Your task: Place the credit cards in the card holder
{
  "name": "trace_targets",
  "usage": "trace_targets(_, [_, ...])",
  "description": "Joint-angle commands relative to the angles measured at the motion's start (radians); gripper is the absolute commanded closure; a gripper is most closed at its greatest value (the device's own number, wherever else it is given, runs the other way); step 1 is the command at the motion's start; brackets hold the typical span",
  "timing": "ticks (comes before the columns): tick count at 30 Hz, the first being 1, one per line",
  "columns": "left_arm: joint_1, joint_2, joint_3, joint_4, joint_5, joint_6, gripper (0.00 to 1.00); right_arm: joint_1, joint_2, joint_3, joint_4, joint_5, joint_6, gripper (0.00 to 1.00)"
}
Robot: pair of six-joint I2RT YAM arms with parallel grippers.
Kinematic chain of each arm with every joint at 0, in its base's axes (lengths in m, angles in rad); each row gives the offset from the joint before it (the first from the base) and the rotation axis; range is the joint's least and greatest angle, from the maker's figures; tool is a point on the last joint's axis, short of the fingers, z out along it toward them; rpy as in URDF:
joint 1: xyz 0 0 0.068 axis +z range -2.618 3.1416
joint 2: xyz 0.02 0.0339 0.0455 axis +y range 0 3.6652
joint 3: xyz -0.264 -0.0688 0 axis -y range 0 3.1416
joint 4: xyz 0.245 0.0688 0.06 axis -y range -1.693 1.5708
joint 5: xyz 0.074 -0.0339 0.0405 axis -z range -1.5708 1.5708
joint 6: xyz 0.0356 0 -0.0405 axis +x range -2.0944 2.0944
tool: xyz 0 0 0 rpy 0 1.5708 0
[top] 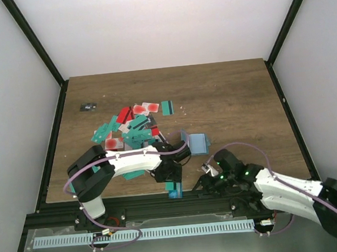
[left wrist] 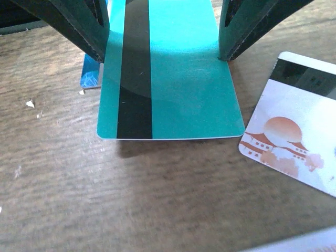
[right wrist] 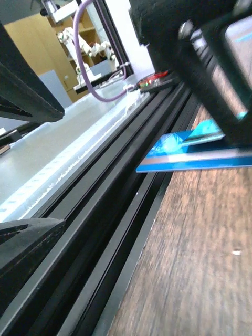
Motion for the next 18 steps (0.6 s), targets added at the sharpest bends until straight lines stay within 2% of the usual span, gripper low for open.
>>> trace_targets(1, [0.049, 0.054, -0.084, 0.056, -0.050, 0.069, 0.55, 0.117, 0.092, 0.022, 0.208, 0.125, 0.130, 0.48])
trace_targets(9, [0.082, 0.026, -0.140, 0.098, -0.015, 0.127, 0.58, 0.258, 0.275, 0.061, 0.364, 0.255, 0.215, 0.51])
trace_targets(18, [0.100, 0.035, -0.186, 0.125, 0.010, 0.170, 0.62, 0.334, 0.426, 0.100, 0.451, 0.371, 0.257, 0.54])
